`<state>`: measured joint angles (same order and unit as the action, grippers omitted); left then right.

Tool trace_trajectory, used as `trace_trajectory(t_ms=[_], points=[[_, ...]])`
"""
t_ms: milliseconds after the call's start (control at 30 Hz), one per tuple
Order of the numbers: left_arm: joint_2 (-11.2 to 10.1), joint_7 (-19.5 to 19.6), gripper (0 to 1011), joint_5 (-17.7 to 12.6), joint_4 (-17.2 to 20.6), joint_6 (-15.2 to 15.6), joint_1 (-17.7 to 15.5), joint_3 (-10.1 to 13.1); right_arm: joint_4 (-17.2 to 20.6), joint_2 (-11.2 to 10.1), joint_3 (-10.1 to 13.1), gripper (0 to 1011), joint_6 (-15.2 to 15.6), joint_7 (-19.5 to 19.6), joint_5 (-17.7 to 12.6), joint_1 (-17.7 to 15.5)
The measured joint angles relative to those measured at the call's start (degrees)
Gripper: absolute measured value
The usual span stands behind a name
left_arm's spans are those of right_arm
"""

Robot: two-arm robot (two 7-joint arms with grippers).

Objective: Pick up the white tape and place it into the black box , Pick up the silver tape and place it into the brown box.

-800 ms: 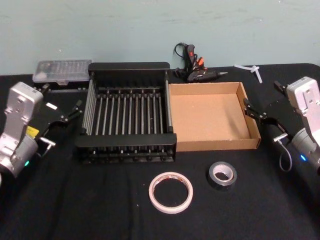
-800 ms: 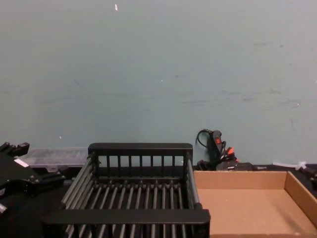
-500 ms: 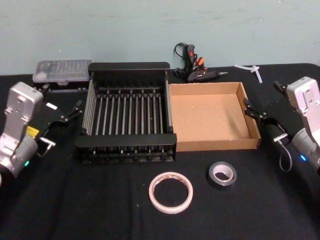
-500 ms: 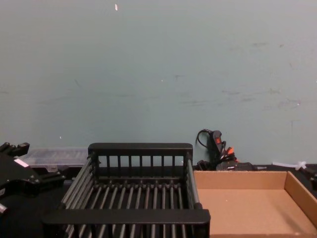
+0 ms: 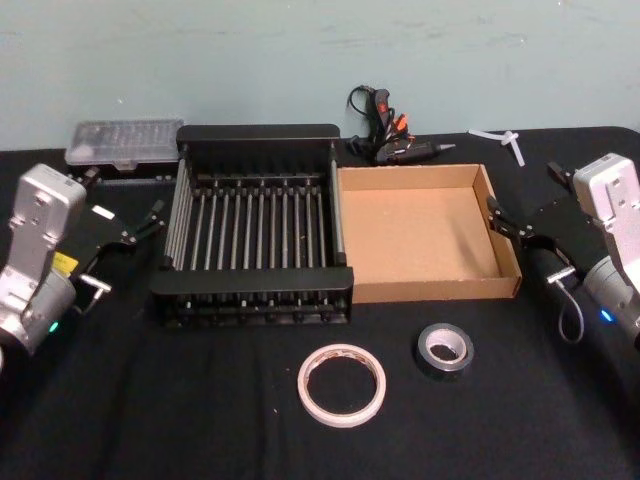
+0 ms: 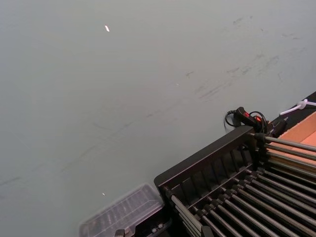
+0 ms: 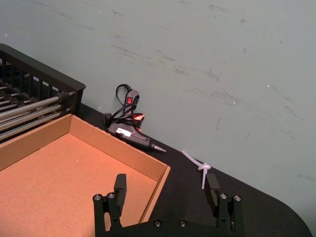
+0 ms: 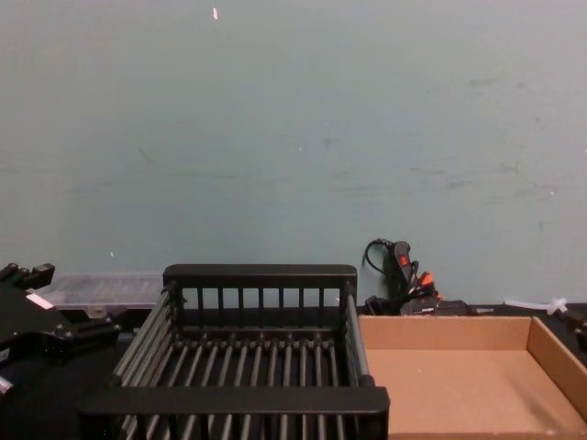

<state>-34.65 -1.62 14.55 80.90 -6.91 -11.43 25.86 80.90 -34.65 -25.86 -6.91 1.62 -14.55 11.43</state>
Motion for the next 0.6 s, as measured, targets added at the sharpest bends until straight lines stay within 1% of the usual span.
trace_trajectory(t_ms=[600], points=[[0.0, 0.0, 1001, 0.0, 0.0, 0.0, 0.0, 0.0, 0.0, 0.0, 0.0, 1002, 0.0, 0.0, 0.0, 0.0]])
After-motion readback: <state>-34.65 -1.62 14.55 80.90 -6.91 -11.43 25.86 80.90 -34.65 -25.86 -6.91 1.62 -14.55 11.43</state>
